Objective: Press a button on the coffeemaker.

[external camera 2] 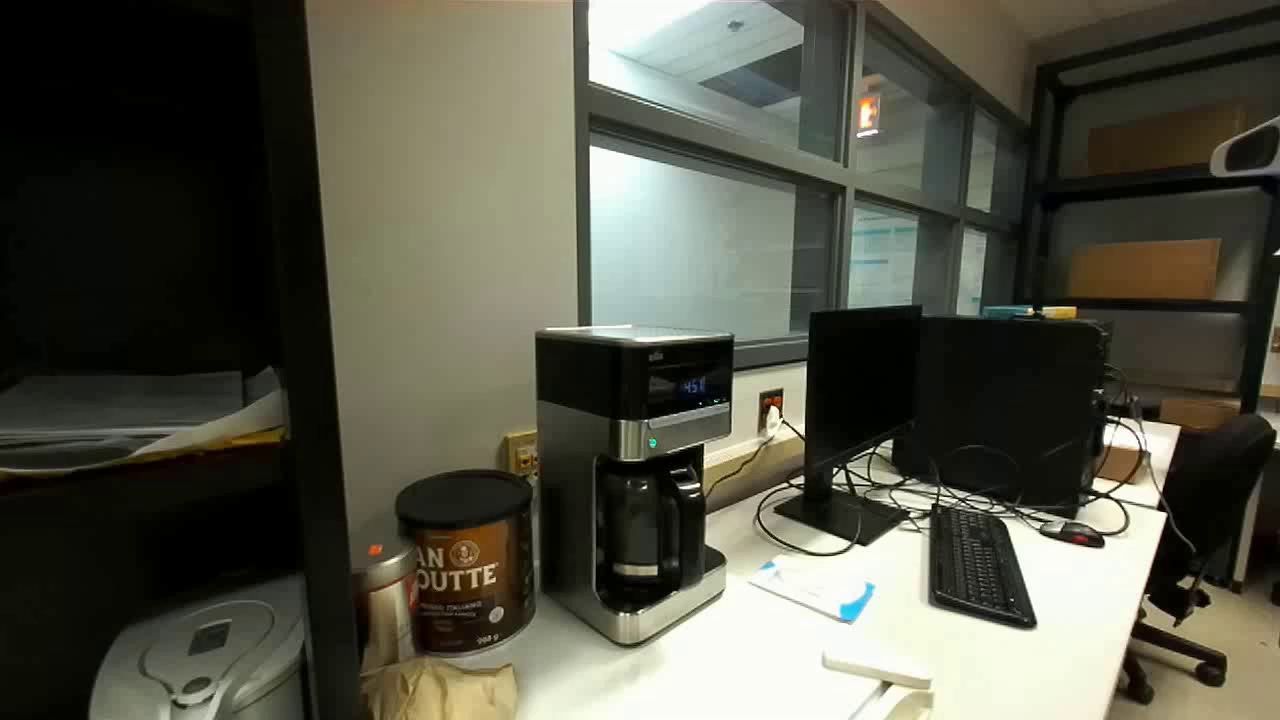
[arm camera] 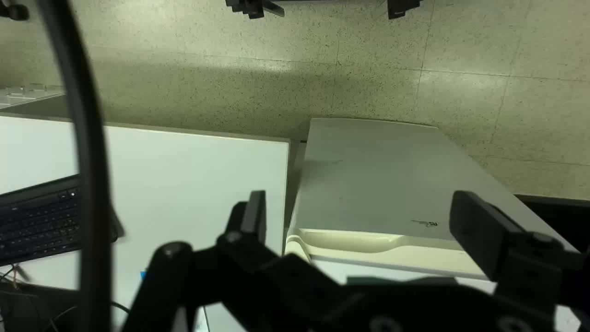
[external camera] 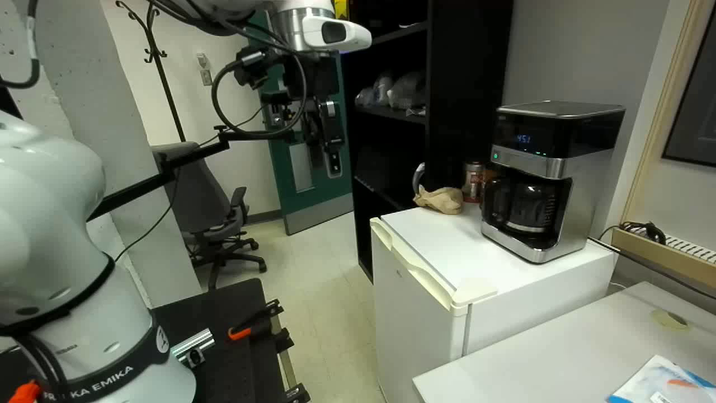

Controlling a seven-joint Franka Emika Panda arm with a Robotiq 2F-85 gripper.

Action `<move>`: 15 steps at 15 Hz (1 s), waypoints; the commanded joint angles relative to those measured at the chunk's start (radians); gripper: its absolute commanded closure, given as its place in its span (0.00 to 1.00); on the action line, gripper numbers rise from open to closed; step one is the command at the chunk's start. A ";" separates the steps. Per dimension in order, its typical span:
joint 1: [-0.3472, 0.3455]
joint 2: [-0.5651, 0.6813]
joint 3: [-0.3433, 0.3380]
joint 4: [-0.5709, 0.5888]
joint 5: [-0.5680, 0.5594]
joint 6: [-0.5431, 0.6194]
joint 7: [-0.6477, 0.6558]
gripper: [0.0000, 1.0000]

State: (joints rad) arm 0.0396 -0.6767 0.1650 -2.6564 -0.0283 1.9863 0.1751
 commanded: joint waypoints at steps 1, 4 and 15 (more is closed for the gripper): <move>0.009 0.001 -0.008 0.002 -0.006 -0.002 0.005 0.00; 0.009 0.001 -0.008 0.002 -0.006 -0.002 0.005 0.00; -0.004 0.082 -0.003 0.043 -0.057 0.044 -0.016 0.00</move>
State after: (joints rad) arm 0.0388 -0.6652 0.1635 -2.6544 -0.0451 2.0014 0.1737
